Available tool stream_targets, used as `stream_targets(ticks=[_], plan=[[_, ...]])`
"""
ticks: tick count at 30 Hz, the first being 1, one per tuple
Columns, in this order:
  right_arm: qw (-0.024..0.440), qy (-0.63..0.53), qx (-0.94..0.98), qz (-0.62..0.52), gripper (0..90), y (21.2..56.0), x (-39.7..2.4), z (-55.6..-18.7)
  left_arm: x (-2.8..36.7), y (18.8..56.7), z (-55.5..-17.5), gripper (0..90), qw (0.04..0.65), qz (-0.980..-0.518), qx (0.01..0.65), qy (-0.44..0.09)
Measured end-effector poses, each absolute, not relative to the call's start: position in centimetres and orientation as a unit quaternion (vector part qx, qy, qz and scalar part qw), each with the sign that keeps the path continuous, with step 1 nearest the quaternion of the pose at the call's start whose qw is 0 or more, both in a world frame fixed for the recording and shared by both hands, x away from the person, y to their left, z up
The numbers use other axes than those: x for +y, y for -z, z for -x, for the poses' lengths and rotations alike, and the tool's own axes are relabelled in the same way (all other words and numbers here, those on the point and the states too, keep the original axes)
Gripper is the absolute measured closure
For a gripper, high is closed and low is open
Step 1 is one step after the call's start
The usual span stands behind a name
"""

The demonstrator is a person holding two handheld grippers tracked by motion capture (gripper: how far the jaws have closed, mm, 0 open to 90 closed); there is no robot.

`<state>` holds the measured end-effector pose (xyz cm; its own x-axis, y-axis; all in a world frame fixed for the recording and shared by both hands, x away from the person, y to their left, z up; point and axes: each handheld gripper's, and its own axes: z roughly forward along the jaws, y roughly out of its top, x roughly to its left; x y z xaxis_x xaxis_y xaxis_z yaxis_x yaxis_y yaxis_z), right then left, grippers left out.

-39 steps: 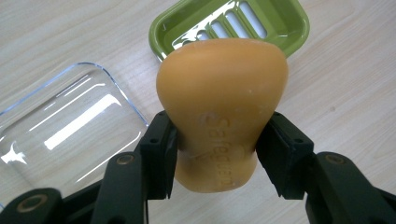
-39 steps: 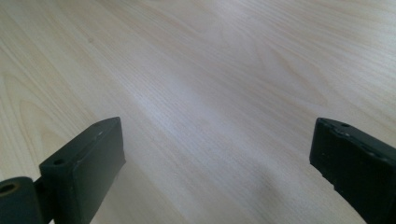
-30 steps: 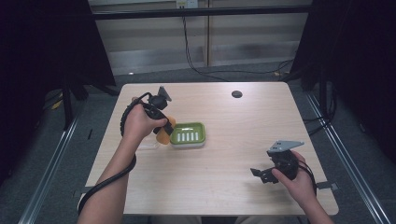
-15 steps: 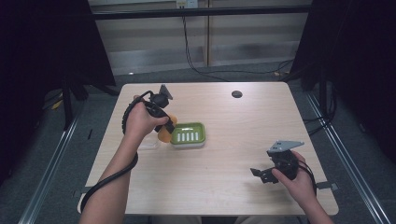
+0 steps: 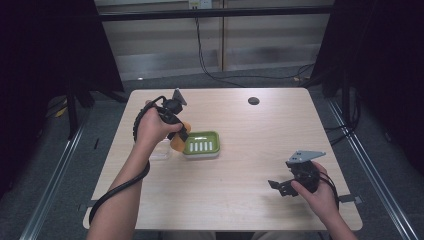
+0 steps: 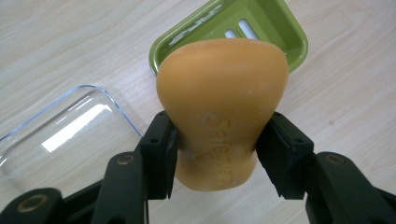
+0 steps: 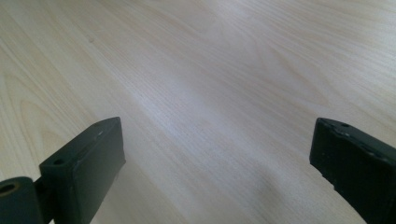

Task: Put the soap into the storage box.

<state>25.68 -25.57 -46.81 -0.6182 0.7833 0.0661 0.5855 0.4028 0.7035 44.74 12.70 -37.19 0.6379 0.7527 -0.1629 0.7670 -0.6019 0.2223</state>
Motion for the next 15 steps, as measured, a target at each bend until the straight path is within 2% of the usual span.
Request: stream_targets(ticks=[15], plan=[[0.141, -0.355, 0.825, -0.416, 2.8, 46.77, -25.58, -25.65, 11.65, 37.07, -45.45, 50.0, 0.133, -0.898, 0.419, 0.026]])
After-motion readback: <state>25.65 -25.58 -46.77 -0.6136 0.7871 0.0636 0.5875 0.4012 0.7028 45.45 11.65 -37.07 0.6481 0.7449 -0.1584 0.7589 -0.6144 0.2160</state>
